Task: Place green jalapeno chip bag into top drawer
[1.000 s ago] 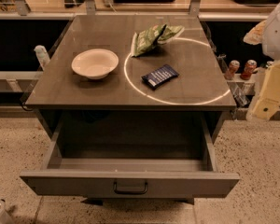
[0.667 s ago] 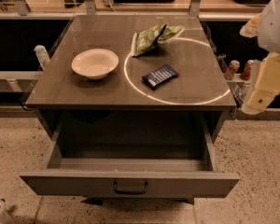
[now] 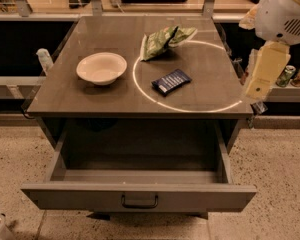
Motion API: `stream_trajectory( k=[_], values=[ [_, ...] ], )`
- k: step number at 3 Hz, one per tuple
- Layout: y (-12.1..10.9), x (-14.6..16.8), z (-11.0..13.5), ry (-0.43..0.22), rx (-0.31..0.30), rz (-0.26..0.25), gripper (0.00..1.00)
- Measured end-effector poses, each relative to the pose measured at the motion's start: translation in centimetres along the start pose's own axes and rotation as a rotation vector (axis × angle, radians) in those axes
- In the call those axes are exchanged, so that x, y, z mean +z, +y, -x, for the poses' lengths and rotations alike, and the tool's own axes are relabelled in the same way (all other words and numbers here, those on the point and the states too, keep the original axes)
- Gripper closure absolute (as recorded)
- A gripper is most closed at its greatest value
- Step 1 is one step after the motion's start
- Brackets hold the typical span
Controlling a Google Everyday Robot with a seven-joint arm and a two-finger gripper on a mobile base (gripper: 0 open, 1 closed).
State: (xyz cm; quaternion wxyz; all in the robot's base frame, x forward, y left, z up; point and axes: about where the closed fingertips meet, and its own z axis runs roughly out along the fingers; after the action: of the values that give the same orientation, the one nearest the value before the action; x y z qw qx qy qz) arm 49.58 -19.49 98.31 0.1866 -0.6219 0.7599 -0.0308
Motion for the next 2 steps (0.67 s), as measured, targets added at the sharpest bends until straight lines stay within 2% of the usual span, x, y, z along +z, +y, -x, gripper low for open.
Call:
stream_trajectory(
  k=[1,2],
  values=[
    [-3.2,0.6,-0.6,-0.052,0.014,-0.038,0.00],
    [-9.2,2.0,-1.1,-0.134,0.022,-0.091,0.00]
  ],
)
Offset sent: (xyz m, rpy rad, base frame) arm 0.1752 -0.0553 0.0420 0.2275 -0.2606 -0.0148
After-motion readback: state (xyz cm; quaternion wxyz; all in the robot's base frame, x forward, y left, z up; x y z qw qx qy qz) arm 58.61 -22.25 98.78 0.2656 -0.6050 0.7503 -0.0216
